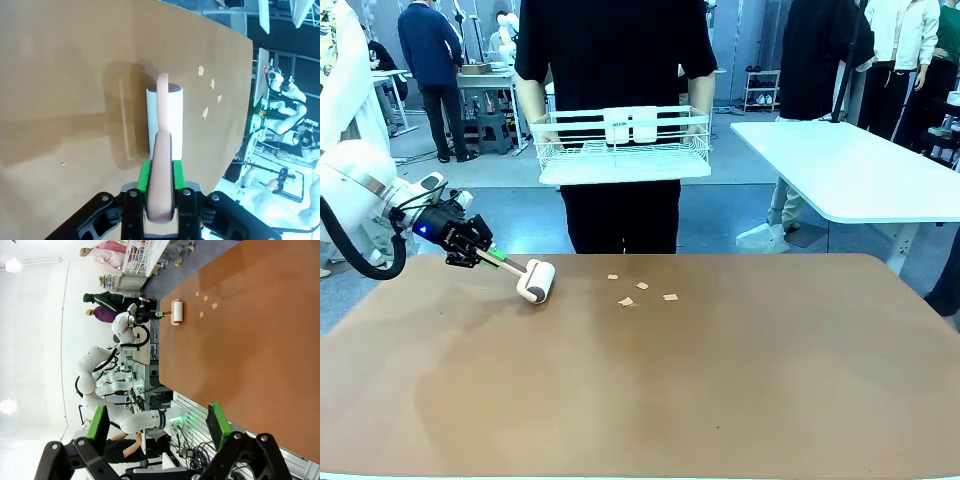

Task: Clean the table.
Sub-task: Clean the table with the Lint Roller when the human lifts the Dish drying rack.

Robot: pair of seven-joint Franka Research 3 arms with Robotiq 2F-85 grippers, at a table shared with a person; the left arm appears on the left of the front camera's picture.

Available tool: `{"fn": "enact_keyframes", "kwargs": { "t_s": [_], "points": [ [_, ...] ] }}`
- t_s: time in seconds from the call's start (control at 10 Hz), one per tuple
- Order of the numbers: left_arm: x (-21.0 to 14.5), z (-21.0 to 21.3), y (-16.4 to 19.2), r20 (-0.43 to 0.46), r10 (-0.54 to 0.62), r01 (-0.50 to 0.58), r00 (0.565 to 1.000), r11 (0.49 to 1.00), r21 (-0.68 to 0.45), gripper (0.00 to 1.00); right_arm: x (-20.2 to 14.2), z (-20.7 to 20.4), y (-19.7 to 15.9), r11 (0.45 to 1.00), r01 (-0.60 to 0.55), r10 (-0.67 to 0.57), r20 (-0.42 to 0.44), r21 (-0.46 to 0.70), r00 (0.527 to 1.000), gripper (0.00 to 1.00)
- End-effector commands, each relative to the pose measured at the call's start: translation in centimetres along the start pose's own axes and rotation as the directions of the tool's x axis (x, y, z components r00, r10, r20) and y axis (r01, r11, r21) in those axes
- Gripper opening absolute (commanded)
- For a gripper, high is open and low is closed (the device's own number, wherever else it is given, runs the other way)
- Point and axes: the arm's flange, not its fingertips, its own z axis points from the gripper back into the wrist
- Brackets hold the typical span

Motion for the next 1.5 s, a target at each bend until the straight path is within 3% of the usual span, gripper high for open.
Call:
{"fn": "enact_keyframes", "kwargs": {
  "t_s": [0.0, 0.9, 1.0, 1.4],
  "points": [
    [-0.1, 0.1, -0.1, 0.005, -0.002, 0.002, 1.000, 1.000, 0.005, 0.22, -0.2, 0.1, 0.2, 1.000, -0.011, 0.011, -0.004, 0.012, 1.000, 1.00],
    [0.0, 0.0, 0.0, -0.003, -0.001, 0.001, 1.000, 1.000, -0.002, 0.22, -0.2, 0.1, 0.2, 1.000, -0.011, 0.011, -0.004, 0.012, 1.000, 1.00],
    [-0.2, -0.2, -0.2, 0.006, -0.024, 0.024, 1.000, 1.000, 0.008, 0.02, -0.2, 0.1, 0.2, 1.000, -0.011, 0.011, -0.004, 0.012, 1.000, 1.00],
    [-0.7, -3.1, -1.6, 0.018, -0.033, 0.032, 0.999, 0.999, 0.041, 0.00, -0.2, 0.1, 0.2, 1.000, -0.011, 0.011, -0.004, 0.012, 1.000, 1.00]
  ]
}}
